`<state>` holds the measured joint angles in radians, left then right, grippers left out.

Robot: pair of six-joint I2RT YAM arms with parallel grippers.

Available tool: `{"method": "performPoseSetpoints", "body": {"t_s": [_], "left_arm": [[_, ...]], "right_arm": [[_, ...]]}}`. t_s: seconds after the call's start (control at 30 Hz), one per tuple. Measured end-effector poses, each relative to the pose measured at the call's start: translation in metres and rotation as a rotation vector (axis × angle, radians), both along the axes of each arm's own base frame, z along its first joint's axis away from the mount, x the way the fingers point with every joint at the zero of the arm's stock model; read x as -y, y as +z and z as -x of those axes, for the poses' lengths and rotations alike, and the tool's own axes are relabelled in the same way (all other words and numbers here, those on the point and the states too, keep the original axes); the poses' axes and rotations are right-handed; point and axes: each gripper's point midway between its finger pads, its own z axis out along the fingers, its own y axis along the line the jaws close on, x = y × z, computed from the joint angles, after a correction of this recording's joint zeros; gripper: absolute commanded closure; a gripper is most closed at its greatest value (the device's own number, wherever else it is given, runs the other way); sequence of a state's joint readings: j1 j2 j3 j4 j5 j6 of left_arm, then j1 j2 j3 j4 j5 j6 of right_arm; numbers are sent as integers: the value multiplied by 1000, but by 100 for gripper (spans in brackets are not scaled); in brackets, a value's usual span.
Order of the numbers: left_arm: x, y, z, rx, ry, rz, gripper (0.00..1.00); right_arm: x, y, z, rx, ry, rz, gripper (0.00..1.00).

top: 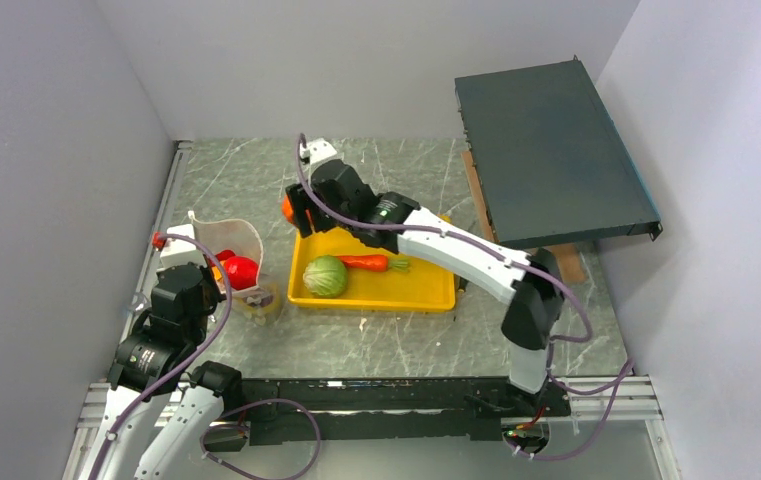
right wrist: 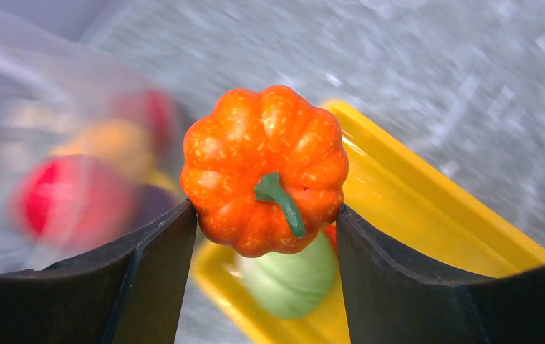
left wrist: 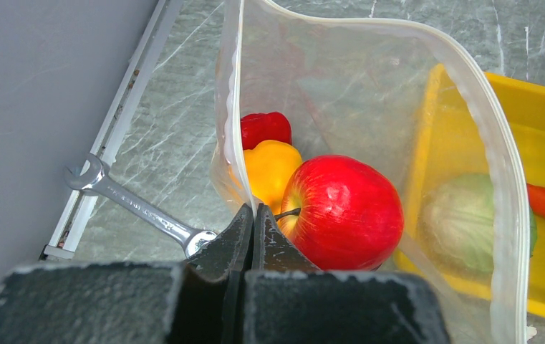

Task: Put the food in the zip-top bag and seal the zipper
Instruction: Pick up the fake vegetable from the bin, then place the fake vegetable in the zipper food storage bag.

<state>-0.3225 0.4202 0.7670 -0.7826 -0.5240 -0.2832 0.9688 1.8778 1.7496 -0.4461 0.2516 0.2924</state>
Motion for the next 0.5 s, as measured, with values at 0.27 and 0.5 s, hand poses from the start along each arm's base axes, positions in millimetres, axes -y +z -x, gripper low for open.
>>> {"method": "performPoseSetpoints", "body": {"t_s": [0.27, 0.5], "left_arm": [[0, 1, 1, 6, -1, 2, 100], [-1, 3, 3, 21, -1, 9, 100]], "right_arm": [[-69, 137, 80, 30, 303, -466, 100], [-127, 132, 97, -94, 412, -581, 100]]}}
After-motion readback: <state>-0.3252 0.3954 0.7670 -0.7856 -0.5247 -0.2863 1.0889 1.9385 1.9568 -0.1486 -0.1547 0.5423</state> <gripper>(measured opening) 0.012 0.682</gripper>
